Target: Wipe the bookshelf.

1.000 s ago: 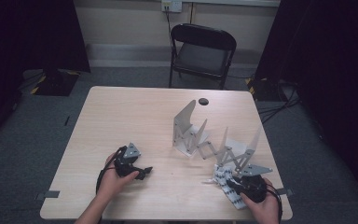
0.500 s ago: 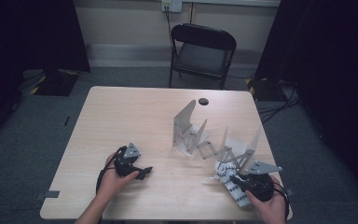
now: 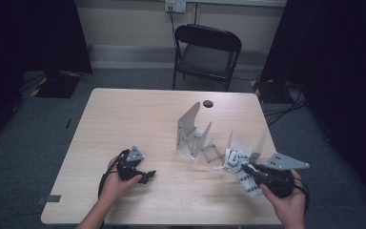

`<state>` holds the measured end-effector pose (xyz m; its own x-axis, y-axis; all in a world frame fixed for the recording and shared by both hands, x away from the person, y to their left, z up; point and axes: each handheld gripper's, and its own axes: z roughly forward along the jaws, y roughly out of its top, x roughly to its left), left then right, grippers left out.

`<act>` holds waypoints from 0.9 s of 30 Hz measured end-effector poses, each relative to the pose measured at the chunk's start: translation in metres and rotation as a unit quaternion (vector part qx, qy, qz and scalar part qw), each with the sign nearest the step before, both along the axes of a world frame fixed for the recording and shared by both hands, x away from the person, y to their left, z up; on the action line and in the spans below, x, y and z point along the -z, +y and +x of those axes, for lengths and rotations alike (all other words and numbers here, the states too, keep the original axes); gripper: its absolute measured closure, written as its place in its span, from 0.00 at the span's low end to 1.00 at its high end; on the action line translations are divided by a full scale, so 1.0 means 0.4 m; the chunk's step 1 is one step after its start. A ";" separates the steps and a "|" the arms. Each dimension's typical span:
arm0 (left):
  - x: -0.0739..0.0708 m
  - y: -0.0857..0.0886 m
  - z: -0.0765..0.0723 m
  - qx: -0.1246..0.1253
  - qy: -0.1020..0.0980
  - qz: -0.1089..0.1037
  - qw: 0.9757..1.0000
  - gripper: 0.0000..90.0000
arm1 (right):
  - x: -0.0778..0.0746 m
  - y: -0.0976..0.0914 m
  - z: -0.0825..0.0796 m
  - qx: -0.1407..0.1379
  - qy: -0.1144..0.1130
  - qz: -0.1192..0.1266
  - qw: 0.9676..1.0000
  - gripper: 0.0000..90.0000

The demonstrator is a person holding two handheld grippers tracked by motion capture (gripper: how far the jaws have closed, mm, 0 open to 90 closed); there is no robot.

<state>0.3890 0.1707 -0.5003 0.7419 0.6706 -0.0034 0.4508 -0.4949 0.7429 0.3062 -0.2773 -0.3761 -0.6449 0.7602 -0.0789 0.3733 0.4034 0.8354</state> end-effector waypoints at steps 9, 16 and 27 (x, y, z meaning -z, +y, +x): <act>0.000 0.000 0.000 0.000 0.000 0.000 1.000 0.18 | 0.062 -0.012 0.023 0.016 0.022 0.003 1.000 0.88; 0.000 0.000 0.000 0.000 0.000 0.000 1.000 0.18 | 0.109 -0.018 0.022 0.013 0.032 0.010 0.999 0.88; 0.000 0.000 0.000 0.000 0.000 0.000 1.000 0.18 | 0.211 0.002 0.032 0.013 0.090 -0.037 0.995 0.88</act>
<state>0.3890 0.1707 -0.5003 0.7419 0.6705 -0.0038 0.4510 -0.4947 0.7429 0.3189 -0.2766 -0.4603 -0.6334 0.7736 -0.0198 0.5262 0.4493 0.7220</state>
